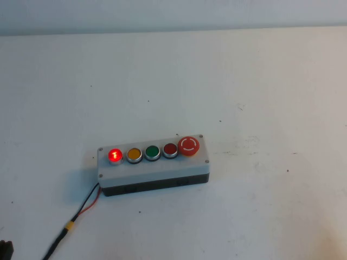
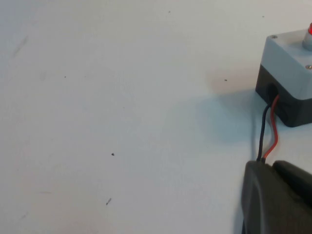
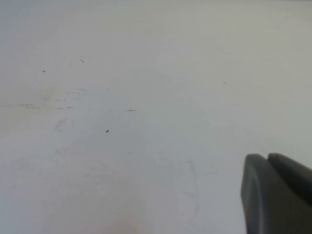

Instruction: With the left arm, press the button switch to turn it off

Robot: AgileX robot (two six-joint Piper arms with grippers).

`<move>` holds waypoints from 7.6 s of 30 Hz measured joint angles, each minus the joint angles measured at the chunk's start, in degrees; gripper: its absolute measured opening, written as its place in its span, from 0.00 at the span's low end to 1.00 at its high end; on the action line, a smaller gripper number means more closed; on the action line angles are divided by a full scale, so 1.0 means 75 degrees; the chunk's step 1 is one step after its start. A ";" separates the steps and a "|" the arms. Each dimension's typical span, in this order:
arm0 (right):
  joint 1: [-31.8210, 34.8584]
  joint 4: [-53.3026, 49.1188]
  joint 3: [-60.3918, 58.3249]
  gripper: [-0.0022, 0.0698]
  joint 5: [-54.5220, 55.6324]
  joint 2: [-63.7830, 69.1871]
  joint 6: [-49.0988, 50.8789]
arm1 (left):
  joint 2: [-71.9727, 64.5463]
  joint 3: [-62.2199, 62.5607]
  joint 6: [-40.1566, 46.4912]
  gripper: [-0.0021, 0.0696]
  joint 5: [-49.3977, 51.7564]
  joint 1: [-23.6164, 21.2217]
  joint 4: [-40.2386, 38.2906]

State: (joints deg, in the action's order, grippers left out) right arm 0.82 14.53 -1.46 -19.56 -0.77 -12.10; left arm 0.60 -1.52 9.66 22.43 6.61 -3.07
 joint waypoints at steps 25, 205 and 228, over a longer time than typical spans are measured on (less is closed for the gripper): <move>0.0000 0.0000 0.0000 0.01 0.0000 0.0000 0.0000 | 0.0000 0.0000 0.0000 0.03 0.0000 0.0000 0.0000; 0.0000 0.0000 0.0000 0.01 0.0000 0.0000 0.0000 | 0.0006 0.0000 -0.0962 0.03 -0.0047 0.0447 0.0660; 0.0000 0.0000 0.0000 0.01 0.0000 0.0000 0.0000 | 0.0006 0.0000 -0.0973 0.03 -0.0028 0.0447 0.0660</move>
State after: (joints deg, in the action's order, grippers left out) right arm 0.82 14.53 -1.46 -19.56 -0.77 -12.10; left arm 0.65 -1.52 2.36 22.22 9.96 1.89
